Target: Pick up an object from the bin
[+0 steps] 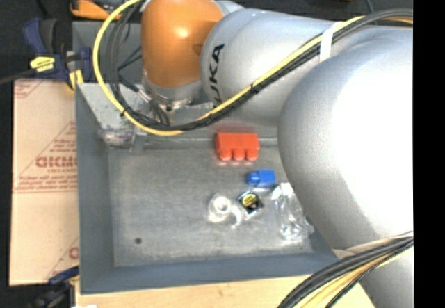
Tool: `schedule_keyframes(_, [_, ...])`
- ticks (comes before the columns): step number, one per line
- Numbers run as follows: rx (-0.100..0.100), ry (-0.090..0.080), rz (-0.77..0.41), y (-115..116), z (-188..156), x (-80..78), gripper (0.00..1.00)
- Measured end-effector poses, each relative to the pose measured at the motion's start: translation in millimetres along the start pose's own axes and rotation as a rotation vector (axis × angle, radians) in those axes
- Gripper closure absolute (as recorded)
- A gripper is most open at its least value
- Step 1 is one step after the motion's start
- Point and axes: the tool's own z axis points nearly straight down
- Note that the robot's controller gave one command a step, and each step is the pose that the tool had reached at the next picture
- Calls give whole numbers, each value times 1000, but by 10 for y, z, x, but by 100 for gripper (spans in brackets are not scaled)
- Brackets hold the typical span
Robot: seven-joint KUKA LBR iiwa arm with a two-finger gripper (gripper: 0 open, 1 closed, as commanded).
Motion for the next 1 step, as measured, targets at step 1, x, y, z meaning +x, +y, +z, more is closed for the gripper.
schedule_keyframes(1, [2, -2, 44, -236, -883, -192, 100])
